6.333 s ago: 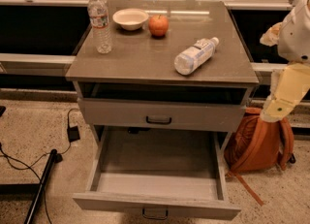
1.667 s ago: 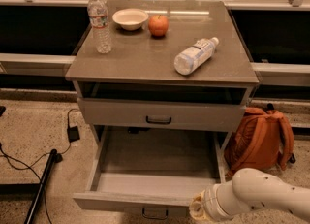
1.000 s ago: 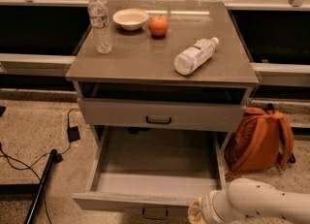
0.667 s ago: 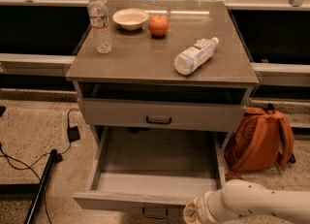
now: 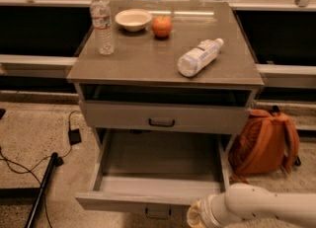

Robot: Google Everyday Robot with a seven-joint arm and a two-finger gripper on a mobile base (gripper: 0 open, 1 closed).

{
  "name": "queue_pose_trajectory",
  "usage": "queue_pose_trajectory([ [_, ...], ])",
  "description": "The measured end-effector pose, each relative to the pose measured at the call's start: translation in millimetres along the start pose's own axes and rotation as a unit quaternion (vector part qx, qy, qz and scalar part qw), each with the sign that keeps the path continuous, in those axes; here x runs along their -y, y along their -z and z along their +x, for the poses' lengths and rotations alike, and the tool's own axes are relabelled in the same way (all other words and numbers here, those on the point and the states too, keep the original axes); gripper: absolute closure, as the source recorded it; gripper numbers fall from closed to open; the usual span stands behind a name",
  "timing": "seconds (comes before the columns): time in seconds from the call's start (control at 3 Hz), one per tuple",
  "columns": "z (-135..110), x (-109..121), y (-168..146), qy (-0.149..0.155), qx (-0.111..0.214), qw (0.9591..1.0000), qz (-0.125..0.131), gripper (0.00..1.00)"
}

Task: Close middle drawer

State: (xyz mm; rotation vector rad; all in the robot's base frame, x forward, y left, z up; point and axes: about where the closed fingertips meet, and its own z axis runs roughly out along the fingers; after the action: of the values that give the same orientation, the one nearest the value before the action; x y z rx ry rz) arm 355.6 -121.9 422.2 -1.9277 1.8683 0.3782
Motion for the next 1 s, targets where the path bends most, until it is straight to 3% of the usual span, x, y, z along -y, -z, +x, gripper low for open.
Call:
queue_pose_trajectory([
  [0.33,6,14,-17,0.004,-0.002,1.0000,0.006,1.00],
  [0.67,6,13,-17,0.004,-0.002,1.0000,0.006,1.00],
  [1.0,11,46,-27,0.008,-0.008,0.9997,0.023,1.00],
])
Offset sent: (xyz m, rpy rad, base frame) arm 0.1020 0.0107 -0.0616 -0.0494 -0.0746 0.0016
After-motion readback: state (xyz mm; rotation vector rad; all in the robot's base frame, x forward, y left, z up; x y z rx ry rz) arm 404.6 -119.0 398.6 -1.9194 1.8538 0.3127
